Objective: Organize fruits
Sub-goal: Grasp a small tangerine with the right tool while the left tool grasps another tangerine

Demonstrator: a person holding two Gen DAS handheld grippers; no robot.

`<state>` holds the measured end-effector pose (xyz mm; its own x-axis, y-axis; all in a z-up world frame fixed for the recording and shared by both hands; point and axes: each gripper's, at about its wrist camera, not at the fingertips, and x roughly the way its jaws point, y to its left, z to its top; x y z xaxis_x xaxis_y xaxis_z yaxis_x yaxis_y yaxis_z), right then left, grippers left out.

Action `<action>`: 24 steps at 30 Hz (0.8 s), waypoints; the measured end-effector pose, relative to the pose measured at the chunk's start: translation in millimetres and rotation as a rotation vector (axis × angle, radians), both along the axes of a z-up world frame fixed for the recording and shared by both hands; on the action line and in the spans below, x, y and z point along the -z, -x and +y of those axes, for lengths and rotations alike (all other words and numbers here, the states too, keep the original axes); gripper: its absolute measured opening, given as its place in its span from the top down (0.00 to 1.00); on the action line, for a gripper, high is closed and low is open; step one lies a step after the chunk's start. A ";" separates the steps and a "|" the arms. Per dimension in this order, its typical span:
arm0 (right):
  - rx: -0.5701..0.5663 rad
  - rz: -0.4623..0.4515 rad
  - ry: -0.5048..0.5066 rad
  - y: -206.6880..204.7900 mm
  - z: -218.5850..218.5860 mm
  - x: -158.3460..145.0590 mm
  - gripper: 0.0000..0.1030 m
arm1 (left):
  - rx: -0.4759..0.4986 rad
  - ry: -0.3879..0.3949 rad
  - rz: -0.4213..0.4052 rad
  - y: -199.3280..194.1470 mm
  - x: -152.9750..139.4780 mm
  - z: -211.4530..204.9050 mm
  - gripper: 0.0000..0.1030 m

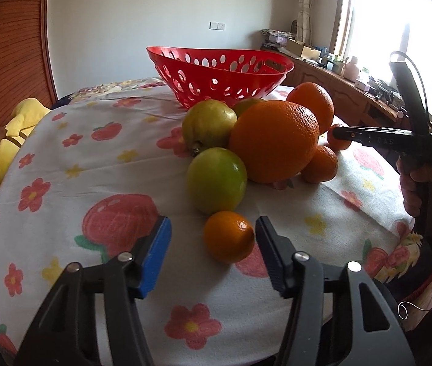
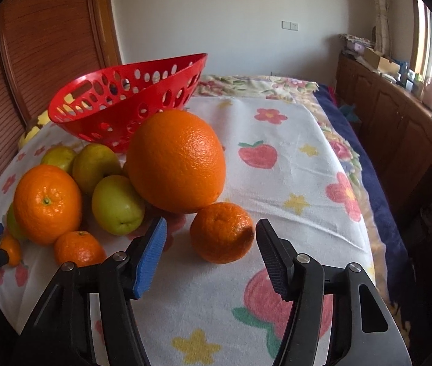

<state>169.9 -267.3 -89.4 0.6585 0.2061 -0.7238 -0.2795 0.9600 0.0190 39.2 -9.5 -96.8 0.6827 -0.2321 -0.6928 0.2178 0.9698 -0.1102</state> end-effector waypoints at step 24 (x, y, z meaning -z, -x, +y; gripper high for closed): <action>-0.059 0.014 -0.058 39.8 9.5 -0.3 0.55 | 0.041 0.042 0.027 1.4 4.8 -0.8 0.66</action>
